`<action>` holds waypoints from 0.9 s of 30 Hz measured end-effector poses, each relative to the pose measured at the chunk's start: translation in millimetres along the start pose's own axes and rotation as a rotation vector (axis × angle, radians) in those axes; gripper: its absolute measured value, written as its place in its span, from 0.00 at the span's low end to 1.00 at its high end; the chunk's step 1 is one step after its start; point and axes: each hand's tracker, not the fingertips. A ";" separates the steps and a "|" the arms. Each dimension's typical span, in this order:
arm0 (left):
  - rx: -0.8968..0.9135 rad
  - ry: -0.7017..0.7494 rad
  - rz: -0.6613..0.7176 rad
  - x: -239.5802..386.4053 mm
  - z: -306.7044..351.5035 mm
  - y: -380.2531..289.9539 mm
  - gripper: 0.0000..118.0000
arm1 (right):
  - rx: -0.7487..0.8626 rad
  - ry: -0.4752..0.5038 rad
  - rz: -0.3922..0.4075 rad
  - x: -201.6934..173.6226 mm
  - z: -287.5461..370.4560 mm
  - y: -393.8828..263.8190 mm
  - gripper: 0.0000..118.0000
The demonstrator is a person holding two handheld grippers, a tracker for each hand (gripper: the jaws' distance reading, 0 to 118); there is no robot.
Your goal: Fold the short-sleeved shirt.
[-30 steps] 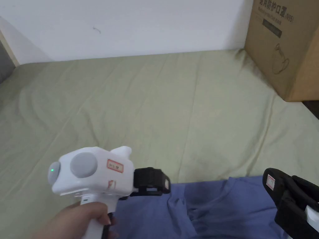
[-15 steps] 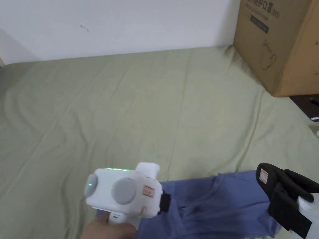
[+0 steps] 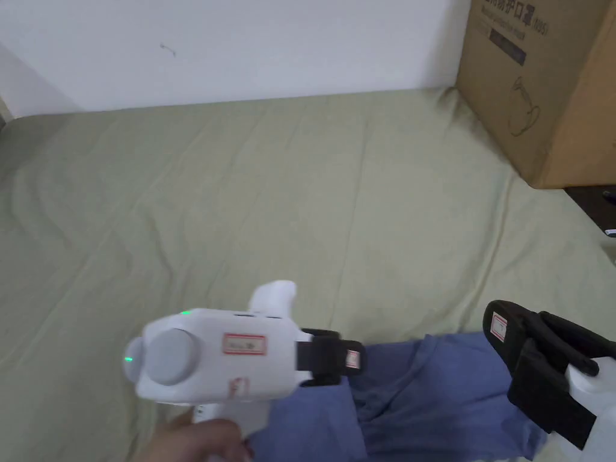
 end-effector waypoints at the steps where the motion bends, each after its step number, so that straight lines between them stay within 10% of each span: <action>1: 0.003 0.085 -0.025 -13.8 18.2 3.9 0.00 | -0.003 0.001 0.002 -0.4 -0.5 0.0 0.00; 4: -0.045 0.360 -0.114 -60.8 62.1 5.9 0.01 | -0.011 0.001 0.005 -2.7 -3.9 -0.4 0.00; 6: -0.084 0.234 -0.011 -101.8 88.7 1.8 0.15 | -0.021 -0.002 0.009 -5.7 -7.8 -0.8 0.00; 9: -0.202 -0.014 0.288 -155.0 101.0 -13.5 0.93 | -0.038 -0.002 0.018 -13.4 -13.3 -0.1 0.00; 10: -0.177 -0.049 0.320 -167.7 106.1 -20.7 0.99 | -0.039 0.000 0.024 -16.9 -14.5 0.0 0.00; 17: -0.121 -0.341 0.595 -210.2 51.6 -46.7 1.00 | -0.068 0.027 0.080 -40.0 -26.8 3.3 0.00; 25: -0.091 -0.317 0.496 -179.9 1.1 -40.9 0.98 | -0.103 0.002 0.078 -44.0 -41.3 1.0 0.00; 26: -0.103 -0.287 0.472 -175.7 4.9 -41.8 0.86 | -0.098 0.003 0.073 -42.8 -40.7 1.3 0.00; 27: -0.105 -0.249 0.461 -177.6 12.4 -37.1 0.29 | -0.095 0.002 0.071 -42.3 -40.5 1.4 0.00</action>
